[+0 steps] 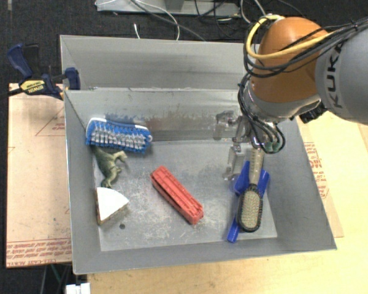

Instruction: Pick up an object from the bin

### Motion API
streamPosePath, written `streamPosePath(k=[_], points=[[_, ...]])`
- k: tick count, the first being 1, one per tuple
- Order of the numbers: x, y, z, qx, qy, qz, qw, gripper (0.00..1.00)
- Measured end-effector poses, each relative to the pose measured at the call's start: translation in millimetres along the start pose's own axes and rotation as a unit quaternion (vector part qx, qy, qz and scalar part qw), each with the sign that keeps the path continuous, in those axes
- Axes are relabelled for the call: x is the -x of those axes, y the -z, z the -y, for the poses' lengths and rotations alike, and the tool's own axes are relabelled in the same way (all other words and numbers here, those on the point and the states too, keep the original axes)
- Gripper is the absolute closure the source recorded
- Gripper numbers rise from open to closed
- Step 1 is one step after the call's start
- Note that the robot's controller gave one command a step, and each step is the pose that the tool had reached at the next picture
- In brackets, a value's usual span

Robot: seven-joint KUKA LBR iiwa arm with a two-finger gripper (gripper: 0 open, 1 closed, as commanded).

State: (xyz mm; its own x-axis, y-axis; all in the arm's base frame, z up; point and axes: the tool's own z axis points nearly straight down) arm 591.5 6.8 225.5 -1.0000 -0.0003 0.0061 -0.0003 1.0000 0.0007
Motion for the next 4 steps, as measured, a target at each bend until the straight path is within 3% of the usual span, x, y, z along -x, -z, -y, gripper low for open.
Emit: streamPosePath(k=[1, 2, 3, 4], points=[[1.3, 5, 0, 0.0, 0.0, 0.0042, 1.0, 0.0], [-1.5, -149, -78, 0.0, 0.06, 0.0027, 0.9982, 0.0], [-42.2, -66, -85, 0.0, 0.032, 0.0114, 0.9994, 0.0], [-56.3, -127, -110, 0.002, -0.103, 0.0009, 0.9947, 0.0]])
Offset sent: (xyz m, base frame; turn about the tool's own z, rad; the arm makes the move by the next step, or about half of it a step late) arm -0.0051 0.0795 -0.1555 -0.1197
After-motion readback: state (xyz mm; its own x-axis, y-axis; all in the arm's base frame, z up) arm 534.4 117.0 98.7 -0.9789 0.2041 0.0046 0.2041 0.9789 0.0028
